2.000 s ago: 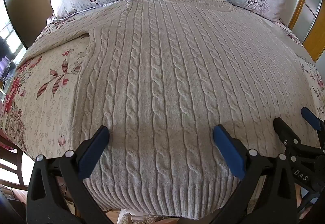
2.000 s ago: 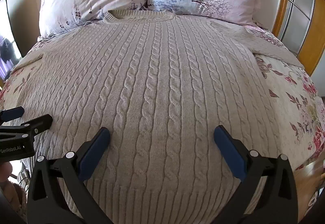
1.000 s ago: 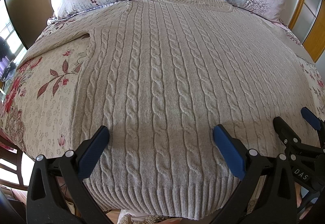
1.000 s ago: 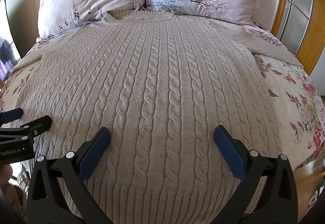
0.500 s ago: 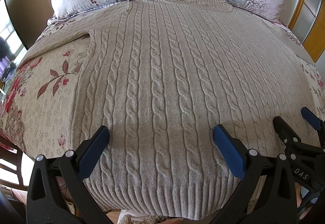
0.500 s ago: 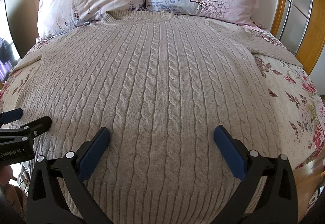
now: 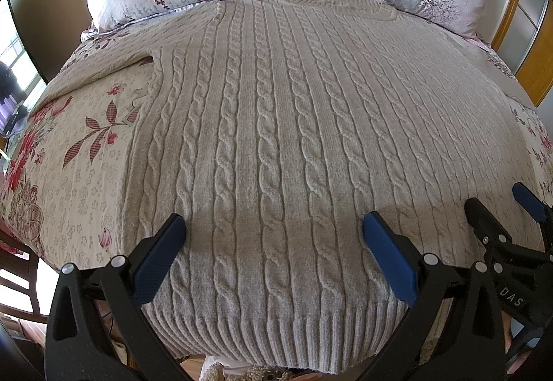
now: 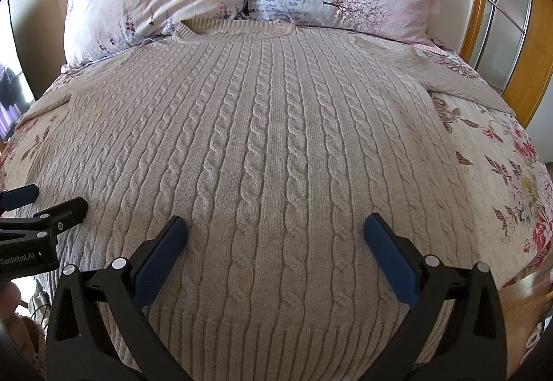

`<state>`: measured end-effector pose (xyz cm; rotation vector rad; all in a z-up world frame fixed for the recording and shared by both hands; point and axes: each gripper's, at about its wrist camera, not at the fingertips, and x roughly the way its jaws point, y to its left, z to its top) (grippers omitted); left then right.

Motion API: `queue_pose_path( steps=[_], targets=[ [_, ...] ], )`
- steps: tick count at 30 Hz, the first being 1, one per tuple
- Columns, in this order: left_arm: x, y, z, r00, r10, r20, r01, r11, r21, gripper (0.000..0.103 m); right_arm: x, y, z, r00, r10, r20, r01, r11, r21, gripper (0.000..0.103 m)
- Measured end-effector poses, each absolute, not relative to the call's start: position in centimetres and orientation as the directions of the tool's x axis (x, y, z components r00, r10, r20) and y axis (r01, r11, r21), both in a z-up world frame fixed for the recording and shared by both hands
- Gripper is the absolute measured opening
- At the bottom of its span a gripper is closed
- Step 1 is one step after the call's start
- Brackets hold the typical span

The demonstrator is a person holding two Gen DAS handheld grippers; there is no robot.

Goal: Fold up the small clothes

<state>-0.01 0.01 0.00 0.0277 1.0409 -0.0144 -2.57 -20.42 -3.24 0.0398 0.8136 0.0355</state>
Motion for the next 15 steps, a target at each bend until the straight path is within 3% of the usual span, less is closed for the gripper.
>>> queue_pose_path(
  steps=[15],
  targets=[
    [0.17, 0.27, 0.25, 0.501, 0.002, -0.865, 0.023, 1.0, 0.016, 0.101, -2.67, -20.57, -3.06, 0.698, 0.058, -0.714, -0.034, 0.998, 0.048, 0.102]
  ],
)
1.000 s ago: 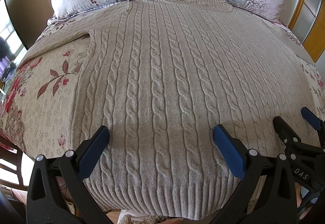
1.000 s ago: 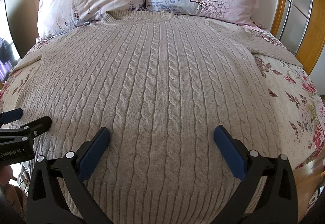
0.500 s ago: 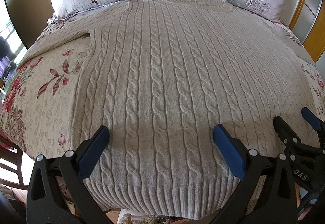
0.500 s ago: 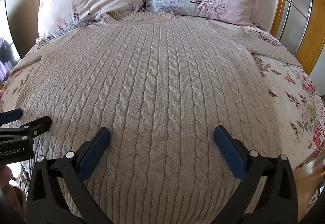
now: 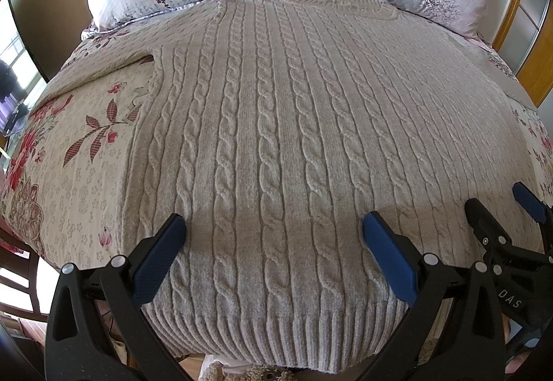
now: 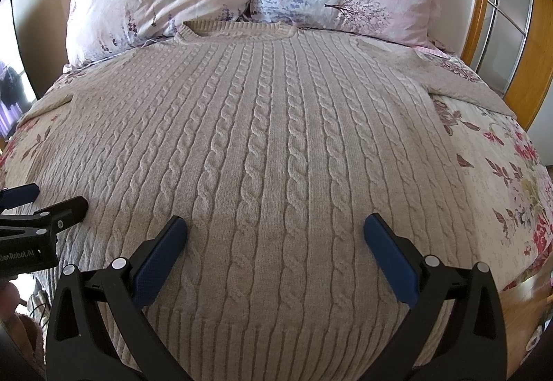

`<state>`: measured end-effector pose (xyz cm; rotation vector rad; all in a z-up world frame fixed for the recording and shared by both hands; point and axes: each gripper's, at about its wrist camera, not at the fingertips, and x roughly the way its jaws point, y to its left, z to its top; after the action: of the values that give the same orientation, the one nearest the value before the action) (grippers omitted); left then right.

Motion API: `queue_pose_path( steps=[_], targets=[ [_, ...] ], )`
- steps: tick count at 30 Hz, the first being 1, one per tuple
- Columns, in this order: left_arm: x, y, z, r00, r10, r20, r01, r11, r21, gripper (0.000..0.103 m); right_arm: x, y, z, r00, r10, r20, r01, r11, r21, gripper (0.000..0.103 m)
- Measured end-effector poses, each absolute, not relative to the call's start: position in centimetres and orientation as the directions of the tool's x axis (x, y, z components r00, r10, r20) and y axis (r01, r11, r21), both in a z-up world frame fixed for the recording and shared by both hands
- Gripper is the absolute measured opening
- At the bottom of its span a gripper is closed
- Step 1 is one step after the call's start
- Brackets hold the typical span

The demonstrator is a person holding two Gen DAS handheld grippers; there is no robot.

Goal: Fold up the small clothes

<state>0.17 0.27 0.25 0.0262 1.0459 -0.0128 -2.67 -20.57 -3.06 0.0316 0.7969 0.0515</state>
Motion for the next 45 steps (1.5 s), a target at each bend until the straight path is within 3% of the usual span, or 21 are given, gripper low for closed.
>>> queue_pose_path(
  steps=[14, 21, 22, 23, 28, 34, 39, 45],
  targets=[
    [0.1, 0.2, 0.2, 0.492, 0.005, -0.871, 0.025, 0.999, 0.02, 0.101, -2.6, -20.8, -3.2, 0.717, 0.128, -0.685, -0.142, 0.989, 0.036, 0.102],
    [0.3, 0.1, 0.1, 0.512, -0.012, -0.859, 0.063, 0.998, 0.023, 0.101, -0.6, -21.2, -2.6, 0.646, 0.188, -0.74, -0.213, 0.975, 0.062, 0.101],
    [0.3, 0.1, 0.1, 0.514, -0.015, -0.858, 0.066, 0.998, 0.022, 0.101, -0.3, -21.7, -2.2, 0.642, 0.208, -0.738, -0.215, 0.973, 0.087, 0.097],
    [0.4, 0.2, 0.2, 0.519, -0.024, -0.854, 0.078, 0.997, 0.02, 0.101, 0.3, -22.5, -1.8, 0.641, 0.229, -0.732, -0.211, 0.97, 0.119, 0.086],
    [2.1, 1.1, 0.9, 0.539, -0.094, -0.837, 0.114, 0.993, -0.038, 0.101, 5.0, -32.0, 1.0, 0.695, 0.244, -0.676, 0.031, 0.929, 0.368, 0.072],
    [4.5, 2.5, 3.0, 0.615, -0.147, -0.775, 0.138, 0.987, -0.079, 0.101, 10.1, -46.7, 0.5, 0.736, 0.156, -0.658, 0.388, 0.699, 0.6, 0.055],
    [6.9, 2.9, 4.6, 0.638, -0.175, -0.75, 0.166, 0.982, -0.088, 0.101, 11.7, -53.2, -2.0, 0.715, 0.113, -0.69, 0.553, 0.512, 0.657, 0.048],
    [8.6, 2.2, 6.0, 0.68, -0.165, -0.714, 0.191, 0.981, -0.044, 0.101, 12.2, -55.8, -4.0, 0.712, 0.089, -0.697, 0.61, 0.413, 0.676, 0.042]
  ],
)
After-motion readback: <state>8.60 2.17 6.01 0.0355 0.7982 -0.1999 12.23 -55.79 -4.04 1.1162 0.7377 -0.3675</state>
